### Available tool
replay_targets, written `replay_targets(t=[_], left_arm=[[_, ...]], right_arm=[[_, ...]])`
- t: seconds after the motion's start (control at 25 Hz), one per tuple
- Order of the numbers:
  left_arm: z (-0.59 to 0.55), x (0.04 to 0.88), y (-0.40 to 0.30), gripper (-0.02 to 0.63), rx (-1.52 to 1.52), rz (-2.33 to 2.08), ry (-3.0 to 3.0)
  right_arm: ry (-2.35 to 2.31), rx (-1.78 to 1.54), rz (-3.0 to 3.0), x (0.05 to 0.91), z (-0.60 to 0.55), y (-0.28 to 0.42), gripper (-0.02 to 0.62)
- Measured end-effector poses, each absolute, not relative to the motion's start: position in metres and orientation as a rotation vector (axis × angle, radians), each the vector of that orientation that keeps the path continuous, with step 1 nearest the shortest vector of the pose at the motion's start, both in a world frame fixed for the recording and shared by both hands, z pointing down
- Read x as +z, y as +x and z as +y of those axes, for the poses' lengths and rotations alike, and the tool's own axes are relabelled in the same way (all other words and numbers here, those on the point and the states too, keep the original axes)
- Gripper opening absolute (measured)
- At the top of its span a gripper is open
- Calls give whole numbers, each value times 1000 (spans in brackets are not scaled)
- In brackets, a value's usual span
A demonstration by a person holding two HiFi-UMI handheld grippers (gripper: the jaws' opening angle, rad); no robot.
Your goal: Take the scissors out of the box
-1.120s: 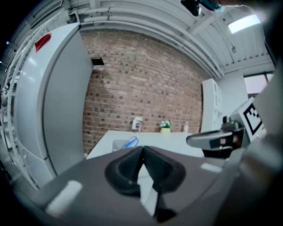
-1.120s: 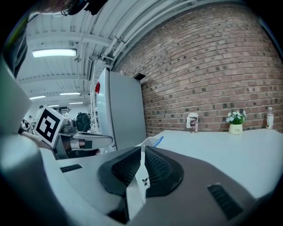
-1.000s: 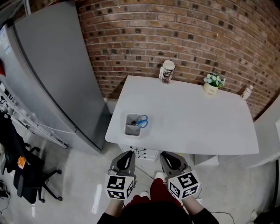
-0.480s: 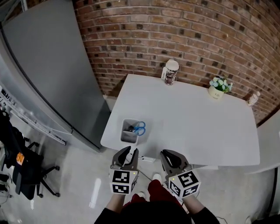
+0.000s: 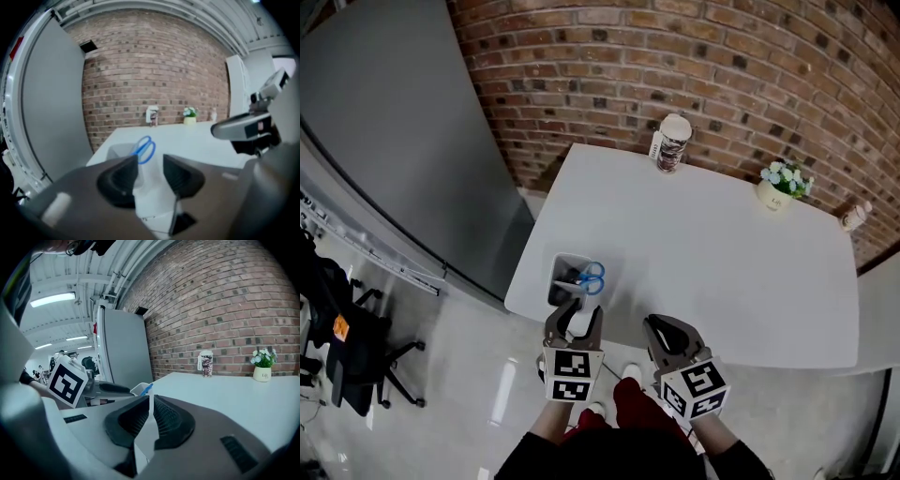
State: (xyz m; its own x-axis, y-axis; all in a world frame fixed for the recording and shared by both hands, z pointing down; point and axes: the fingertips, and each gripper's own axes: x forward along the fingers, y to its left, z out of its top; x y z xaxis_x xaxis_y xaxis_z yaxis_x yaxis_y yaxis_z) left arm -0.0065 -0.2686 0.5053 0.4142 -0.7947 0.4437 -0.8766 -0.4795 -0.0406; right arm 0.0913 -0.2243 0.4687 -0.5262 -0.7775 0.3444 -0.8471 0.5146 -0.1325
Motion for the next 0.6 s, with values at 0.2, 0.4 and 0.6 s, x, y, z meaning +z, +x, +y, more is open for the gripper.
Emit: replay_targets(t=[0.2,0.4,0.6], left_arm=[[-283,517,-1,170,654,-1483,2443],[-291,530,2,192,718,-1487,2412],[-301,534,3,193,750,-1525,2414]], right_arm=[[1338,445,-2515,479,-235,90,9],[1305,458,-2515,485,-242,89,9],[1288,472,-2514,489,-247,90,9]])
